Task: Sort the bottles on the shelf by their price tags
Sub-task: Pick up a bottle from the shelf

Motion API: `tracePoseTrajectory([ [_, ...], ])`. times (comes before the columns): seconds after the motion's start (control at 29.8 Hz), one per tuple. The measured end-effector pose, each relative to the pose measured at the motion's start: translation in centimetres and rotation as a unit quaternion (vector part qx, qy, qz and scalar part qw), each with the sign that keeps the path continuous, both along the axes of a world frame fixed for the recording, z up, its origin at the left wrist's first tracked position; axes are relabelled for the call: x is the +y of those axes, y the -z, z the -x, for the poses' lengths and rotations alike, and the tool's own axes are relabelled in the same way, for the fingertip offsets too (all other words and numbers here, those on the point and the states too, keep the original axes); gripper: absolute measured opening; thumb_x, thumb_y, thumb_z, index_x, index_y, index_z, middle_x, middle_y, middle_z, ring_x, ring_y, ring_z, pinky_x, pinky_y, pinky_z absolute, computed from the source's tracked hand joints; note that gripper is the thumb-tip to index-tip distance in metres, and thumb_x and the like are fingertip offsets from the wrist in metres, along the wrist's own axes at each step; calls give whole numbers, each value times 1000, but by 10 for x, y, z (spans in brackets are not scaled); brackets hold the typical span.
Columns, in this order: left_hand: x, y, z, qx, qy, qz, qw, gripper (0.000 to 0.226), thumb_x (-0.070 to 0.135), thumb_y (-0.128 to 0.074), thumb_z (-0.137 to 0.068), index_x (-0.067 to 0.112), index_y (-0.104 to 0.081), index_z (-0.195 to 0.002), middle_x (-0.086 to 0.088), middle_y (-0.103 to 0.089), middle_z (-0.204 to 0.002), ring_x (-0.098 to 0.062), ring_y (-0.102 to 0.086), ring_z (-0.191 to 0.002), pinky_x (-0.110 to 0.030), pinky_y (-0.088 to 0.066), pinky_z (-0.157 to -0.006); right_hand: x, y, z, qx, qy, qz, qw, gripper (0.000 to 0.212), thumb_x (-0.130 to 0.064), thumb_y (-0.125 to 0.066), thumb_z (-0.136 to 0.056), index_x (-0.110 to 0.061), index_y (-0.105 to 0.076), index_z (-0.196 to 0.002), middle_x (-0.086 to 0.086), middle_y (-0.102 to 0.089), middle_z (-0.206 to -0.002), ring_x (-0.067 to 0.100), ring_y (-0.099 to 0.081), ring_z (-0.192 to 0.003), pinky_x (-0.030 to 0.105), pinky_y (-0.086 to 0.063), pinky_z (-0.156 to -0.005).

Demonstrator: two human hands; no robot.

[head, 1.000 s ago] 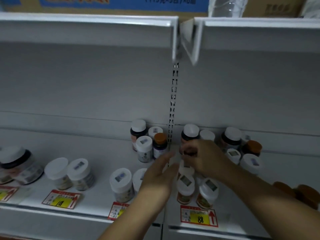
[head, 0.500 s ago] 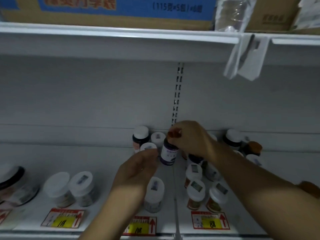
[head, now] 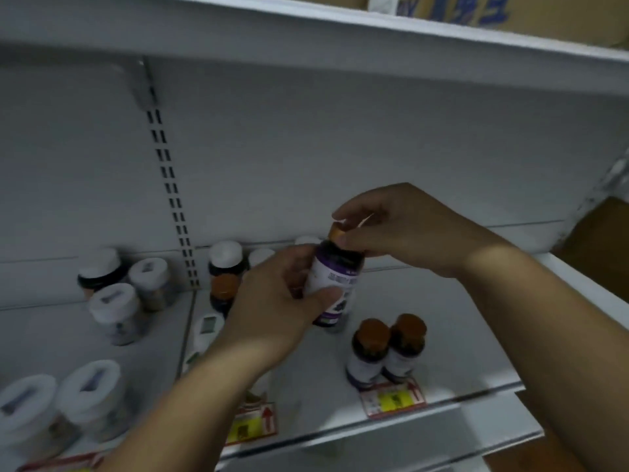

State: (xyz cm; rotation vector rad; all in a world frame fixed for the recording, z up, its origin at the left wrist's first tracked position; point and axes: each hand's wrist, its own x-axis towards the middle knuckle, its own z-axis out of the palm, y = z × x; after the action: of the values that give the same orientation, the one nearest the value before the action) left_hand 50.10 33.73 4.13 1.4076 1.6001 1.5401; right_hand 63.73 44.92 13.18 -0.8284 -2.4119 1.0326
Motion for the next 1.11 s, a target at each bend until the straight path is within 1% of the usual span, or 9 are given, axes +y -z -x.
tracePoseTrajectory([
  [0.13,37,8,-40,5,17,20,1000,40,17,-73,-78,49,-55,-95,43,-64,-83,19,-60,-87,-2,-48,-71,33,10,-40,19,8,-8,1000,17,-29,-72,-70,-28,-71,-87,-15,-69,-84,-7,-63,-72,3,-42,-52],
  [0.3,45,20,-43,-36,-87,74,993,18,26,-57,-89,41,-58,-100,31,-60,-97,21,-56,-83,-4,-43,-70,71,42,-50,-25,69,-75,994,22,-24,-74,-67,-29,-67,-87,-23,-60,-82,-6,-58,-68,-2,-38,-49],
  [0.4,40,33,-37,-45,-131,122,983,21,31,-56,-90,34,-59,-110,20,-62,-103,12,-57,-86,-10,-43,-68,80,65,-43,-79,54,-54,994,23,-24,-75,-65,-29,-65,-85,-20,-60,-81,-4,-57,-70,4,-38,-48],
  [0.5,36,47,-36,-86,-136,166,973,30,33,-57,-89,30,-59,-118,10,-62,-115,-8,-58,-106,-32,-48,-95,80,85,-31,-134,30,-57,989,22,-24,-75,-63,-16,-70,-83,-4,-69,-84,10,-63,-76,24,-53,-62],
  [0.57,34,58,-35,-99,-135,195,966,22,34,-57,-88,38,-59,-110,8,-60,-118,-14,-55,-112,-43,-44,-102,78,95,-25,-153,21,-57,986,27,-25,-74,-62,-11,-71,-85,5,-71,-91,15,-64,-80,34,-55,-72],
  [0.7,34,74,-39,-157,-119,240,951,16,34,-58,-87,49,-60,-84,22,-64,-97,-2,-61,-94,-38,-53,-86,75,110,-21,-167,-1,-30,986,29,-27,-78,-59,-20,-70,-86,-4,-67,-90,9,-61,-80,28,-53,-68],
  [0.84,32,87,-46,-214,-84,286,930,20,31,-59,-85,44,-57,-99,20,-59,-103,-4,-57,-95,-36,-55,-80,72,118,-20,-164,-11,9,986,44,-31,-83,-56,-26,-67,-96,-18,-57,-86,-2,-55,-79,15,-43,-60],
  [0.94,35,88,-51,-254,-59,316,912,18,28,-60,-86,44,-57,-95,22,-56,-104,-4,-55,-97,-32,-53,-78,71,120,-19,-158,-16,27,987,43,-32,-83,-56,-28,-67,-96,-23,-55,-84,-7,-54,-77,10,-38,-56],
  [1.11,37,91,-55,-286,-37,327,900,28,31,-57,-87,35,-53,-115,25,-55,-104,0,-53,-95,-29,-51,-76,70,120,-20,-155,-24,32,987,37,-33,-80,-62,-29,-68,-97,-23,-58,-84,-7,-56,-76,8,-39,-58],
])
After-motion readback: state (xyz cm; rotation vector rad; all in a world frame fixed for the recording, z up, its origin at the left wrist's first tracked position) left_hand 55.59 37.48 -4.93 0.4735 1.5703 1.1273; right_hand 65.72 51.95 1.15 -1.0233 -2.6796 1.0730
